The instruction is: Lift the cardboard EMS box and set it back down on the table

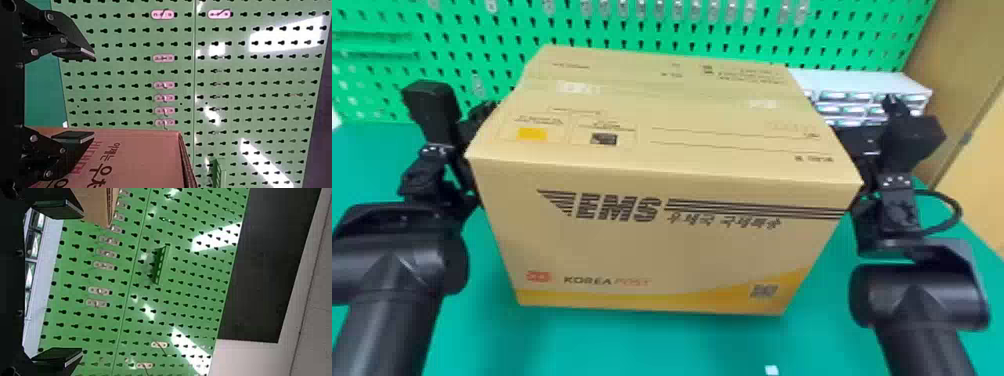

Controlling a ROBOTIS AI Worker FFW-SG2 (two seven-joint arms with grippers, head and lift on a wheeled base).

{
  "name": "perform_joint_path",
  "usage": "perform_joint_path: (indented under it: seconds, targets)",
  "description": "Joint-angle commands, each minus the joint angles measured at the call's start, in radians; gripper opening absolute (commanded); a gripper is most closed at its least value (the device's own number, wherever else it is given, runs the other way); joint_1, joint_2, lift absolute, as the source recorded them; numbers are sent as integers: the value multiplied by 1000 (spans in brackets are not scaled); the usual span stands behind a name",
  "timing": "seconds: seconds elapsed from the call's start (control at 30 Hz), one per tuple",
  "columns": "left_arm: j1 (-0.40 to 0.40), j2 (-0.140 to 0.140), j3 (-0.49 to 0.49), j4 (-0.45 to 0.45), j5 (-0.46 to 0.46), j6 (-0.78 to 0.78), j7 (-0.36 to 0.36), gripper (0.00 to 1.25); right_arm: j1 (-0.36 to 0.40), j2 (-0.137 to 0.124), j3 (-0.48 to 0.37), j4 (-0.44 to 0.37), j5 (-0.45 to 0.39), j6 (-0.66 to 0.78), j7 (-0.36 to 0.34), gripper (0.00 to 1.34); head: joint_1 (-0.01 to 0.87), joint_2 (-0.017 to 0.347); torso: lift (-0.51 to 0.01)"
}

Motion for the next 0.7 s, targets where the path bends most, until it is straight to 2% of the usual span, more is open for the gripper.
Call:
perform_joint_path:
  seconds: [0.0, 0.67]
  targets:
    - [6, 0, 2, 0, -4, 0, -62, 724, 0, -2, 0, -7, 2, 4, 0, 1259, 678, -14, -100]
    - [27, 0, 8, 3, -53, 15, -61, 724, -1, 6, 6, -14, 21, 14, 0, 1259, 678, -14, -100]
